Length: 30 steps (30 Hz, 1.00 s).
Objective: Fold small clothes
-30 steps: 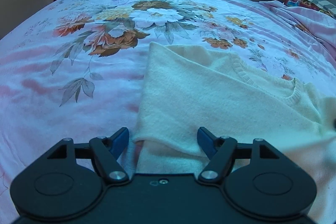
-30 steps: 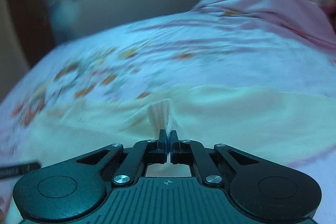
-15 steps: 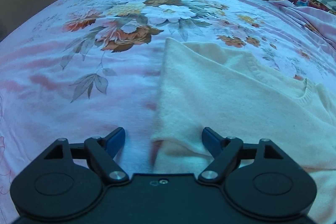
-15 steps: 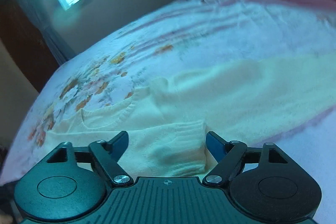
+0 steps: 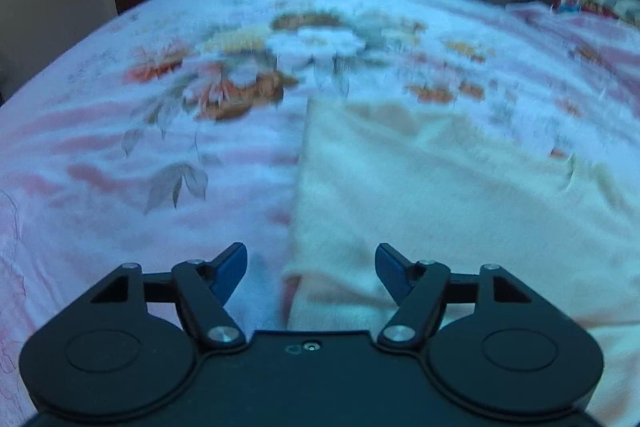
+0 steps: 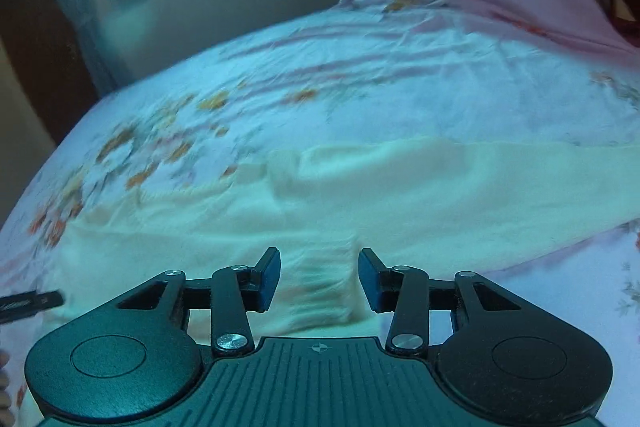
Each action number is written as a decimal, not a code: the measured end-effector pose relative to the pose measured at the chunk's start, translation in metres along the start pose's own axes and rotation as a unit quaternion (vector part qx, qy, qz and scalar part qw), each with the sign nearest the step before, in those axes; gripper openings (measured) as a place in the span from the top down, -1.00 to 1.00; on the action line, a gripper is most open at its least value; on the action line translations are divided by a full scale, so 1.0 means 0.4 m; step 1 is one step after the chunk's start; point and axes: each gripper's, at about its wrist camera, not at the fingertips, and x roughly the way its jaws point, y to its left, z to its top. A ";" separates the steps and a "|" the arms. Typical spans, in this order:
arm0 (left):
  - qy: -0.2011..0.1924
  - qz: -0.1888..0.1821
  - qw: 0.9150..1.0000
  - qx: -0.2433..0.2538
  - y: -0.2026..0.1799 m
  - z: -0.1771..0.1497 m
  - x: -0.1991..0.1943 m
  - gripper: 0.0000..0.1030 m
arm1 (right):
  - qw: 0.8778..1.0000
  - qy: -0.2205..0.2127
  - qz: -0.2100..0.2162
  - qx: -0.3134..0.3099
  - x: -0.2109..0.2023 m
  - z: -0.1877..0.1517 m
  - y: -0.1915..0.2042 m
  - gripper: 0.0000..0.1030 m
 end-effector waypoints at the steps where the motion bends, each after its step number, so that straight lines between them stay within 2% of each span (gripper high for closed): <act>1: 0.007 -0.001 1.000 -0.003 0.005 -0.006 0.014 -0.34 | 1.000 0.012 0.000 -0.004 0.012 -0.005 0.008 0.16; 3: 0.004 0.007 1.000 -0.005 0.018 -0.016 0.024 -0.45 | 0.999 0.044 -0.004 0.000 0.041 -0.016 0.010 0.16; 4: 0.002 0.008 1.000 -0.004 0.023 -0.016 0.025 -0.44 | 0.999 0.039 0.002 0.007 0.037 -0.020 0.006 0.16; 6: -0.008 0.009 1.000 0.003 0.029 -0.015 0.018 -0.29 | 1.000 0.020 0.001 0.008 0.018 -0.020 0.003 0.16; 8: -0.010 0.002 1.000 0.004 0.037 -0.012 0.017 -0.06 | 1.000 0.012 -0.001 0.009 0.004 -0.014 -0.001 0.16; 9: -0.007 -0.002 1.000 0.001 0.040 -0.010 0.018 -0.01 | 1.000 0.010 -0.001 0.010 -0.001 -0.010 -0.004 0.16; 11: -0.004 -0.010 1.000 -0.012 0.036 -0.005 0.005 0.27 | 1.000 0.011 -0.003 0.013 -0.009 -0.006 -0.011 0.16; 12: -0.005 -0.018 1.000 -0.018 0.029 -0.003 -0.010 0.31 | 1.000 0.011 -0.007 0.011 -0.012 -0.004 -0.016 0.16; 17: -0.040 -0.049 0.998 0.000 -0.031 0.006 -0.091 0.16 | 1.000 0.007 -0.021 0.012 -0.035 0.004 -0.045 0.16; 23: -0.035 -0.070 0.997 0.012 -0.112 0.003 -0.099 0.16 | 0.999 0.003 -0.041 0.028 -0.064 0.008 -0.116 0.16; 25: -0.021 -0.079 0.997 0.015 -0.137 -0.008 -0.086 0.16 | 0.998 0.006 -0.053 0.037 -0.065 0.008 -0.150 0.16; 30: -0.006 -0.077 0.997 0.029 -0.186 -0.040 -0.063 0.16 | 0.996 0.010 -0.074 0.054 -0.071 0.012 -0.223 0.16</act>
